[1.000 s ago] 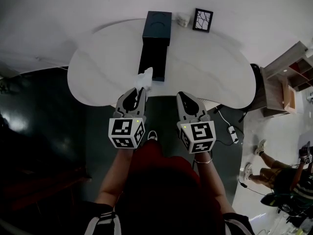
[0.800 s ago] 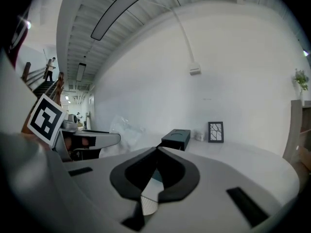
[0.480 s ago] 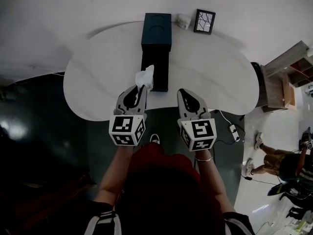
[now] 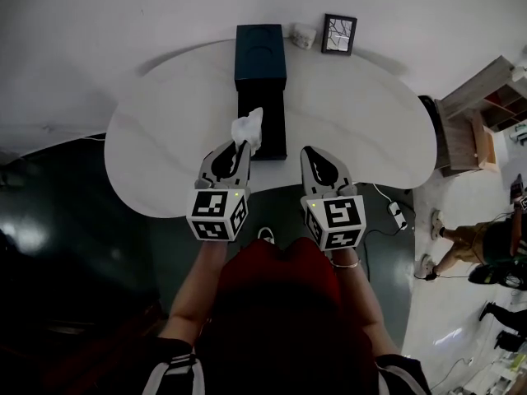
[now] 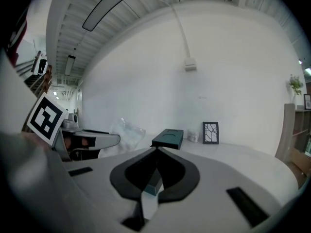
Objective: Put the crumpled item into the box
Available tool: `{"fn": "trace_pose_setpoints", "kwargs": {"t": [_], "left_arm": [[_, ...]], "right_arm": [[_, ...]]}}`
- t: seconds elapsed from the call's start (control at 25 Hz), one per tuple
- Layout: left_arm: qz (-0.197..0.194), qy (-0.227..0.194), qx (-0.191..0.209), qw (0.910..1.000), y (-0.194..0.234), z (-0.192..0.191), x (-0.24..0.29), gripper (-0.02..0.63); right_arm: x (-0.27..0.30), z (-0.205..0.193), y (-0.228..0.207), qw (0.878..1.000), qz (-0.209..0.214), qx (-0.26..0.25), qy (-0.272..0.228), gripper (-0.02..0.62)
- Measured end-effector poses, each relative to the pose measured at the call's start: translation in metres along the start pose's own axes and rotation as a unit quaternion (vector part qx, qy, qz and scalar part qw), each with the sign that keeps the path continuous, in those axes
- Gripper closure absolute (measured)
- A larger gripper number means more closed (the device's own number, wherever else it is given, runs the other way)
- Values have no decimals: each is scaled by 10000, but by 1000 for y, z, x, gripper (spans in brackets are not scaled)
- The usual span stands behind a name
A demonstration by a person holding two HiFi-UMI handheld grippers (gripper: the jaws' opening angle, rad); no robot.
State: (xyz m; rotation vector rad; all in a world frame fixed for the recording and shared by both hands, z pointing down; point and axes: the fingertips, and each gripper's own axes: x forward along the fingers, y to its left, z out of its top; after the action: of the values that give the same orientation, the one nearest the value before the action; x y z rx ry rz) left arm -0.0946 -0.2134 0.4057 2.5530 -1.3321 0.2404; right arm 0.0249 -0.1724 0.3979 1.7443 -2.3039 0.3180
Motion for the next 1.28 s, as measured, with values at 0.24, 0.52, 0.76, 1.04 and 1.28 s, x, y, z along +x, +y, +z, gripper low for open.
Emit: {"fn": "trace_pose_setpoints", "kwargs": {"t": [0.24,0.52,0.76,1.04,1.28], "left_arm": [[-34,44,15,10000,-1,-3,14,541],[35,288,-59,9996,5,-12,40,541],[63,559,-283,9980,12,-17,71,541],[38,1069,-507,9930,16,-35,105,541],[89,1464,-574,9875,22,-46,126,541]], "right_arm": [[5,-4,-4,10000,-17,-38,56,580],[24,-2,-16,9999,92,-44,62,580],[50,5,-36,9996,226,-68,135,580],[79,0,-52,9984,452,28,332,580],[99,-3,-61,9970,619,-4,462,580]]}}
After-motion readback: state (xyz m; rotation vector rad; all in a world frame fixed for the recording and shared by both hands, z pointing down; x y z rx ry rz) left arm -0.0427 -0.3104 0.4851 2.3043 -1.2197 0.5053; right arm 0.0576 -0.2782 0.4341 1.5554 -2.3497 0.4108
